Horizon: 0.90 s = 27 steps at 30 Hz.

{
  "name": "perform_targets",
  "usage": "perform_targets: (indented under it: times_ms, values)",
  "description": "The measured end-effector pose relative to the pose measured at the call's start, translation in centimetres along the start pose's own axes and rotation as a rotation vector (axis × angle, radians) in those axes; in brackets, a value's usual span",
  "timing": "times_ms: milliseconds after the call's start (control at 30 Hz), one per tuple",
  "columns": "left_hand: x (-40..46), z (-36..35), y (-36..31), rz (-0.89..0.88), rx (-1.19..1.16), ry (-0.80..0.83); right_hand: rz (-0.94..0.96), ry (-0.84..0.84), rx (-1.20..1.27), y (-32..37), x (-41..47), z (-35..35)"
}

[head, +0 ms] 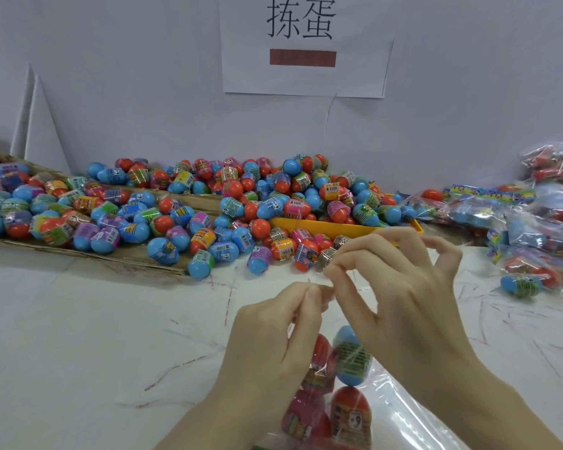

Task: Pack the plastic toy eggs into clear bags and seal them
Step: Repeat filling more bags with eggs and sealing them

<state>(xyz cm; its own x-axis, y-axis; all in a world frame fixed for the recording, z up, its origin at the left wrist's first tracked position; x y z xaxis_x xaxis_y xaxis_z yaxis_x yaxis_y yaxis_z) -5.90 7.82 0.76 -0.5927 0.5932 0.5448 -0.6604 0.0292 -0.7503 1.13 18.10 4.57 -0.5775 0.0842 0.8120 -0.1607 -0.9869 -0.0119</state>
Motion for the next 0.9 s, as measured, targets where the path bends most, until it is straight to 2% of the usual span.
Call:
perform_targets:
  times_ms: [67,133,267,333,400,467,533,600,667,733,833,900]
  values:
    - [-0.1,0.0,0.0,0.020,-0.021,0.001,-0.038,-0.010,0.023,-0.1,0.1,-0.1]
    - [-0.2,0.1,0.1,0.030,-0.059,-0.009,-0.155,-0.020,0.060,-1.5,0.4,0.0]
    - [-0.2,0.1,0.4,0.077,-0.147,-0.054,-0.662,0.072,0.233,-8.0,0.3,0.7]
    - [0.0,0.0,0.3,0.096,-0.204,-0.073,-0.862,0.088,0.079,-11.0,-0.6,1.1]
    - [0.0,0.0,0.3,0.122,-0.287,-0.101,-0.961,0.120,-0.024,-12.8,-1.4,1.1]
    - [0.1,0.1,0.3,0.131,-0.334,-0.109,-0.911,0.094,0.019,-13.1,-1.6,0.9]
    - [0.1,0.0,0.3,0.128,-0.354,-0.106,-0.720,-0.012,0.117,-11.3,-0.8,1.0]
    - [0.1,0.0,0.3,0.128,-0.352,-0.101,-0.516,-0.086,0.335,-8.1,0.3,1.4]
    - [0.1,0.0,0.2,0.124,-0.349,-0.101,-0.369,-0.023,0.510,-5.3,0.7,1.5]
    - [0.1,0.0,0.3,0.126,-0.355,-0.097,-0.267,0.136,0.603,-3.5,0.6,1.2]
    - [0.1,-0.1,0.2,0.126,-0.361,-0.081,-0.170,0.305,0.624,-2.1,0.4,0.2]
    - [0.1,-0.1,0.1,0.126,-0.353,-0.070,-0.165,0.309,0.631,-2.0,0.4,-0.2]
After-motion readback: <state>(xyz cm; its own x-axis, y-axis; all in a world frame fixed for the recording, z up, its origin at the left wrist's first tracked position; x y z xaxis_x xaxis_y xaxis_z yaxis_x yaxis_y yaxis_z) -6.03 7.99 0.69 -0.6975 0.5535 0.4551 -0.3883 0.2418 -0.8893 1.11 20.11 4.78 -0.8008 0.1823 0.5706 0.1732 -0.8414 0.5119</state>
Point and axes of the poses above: each hand's wrist, its own x-axis towards the middle knuckle, its own z-axis out of the back of the hand, y = z × x, the point moved 2 cm from there along x, towards the middle knuckle, and after that the axes turned 1 degree about y, right-handed, at the moved point
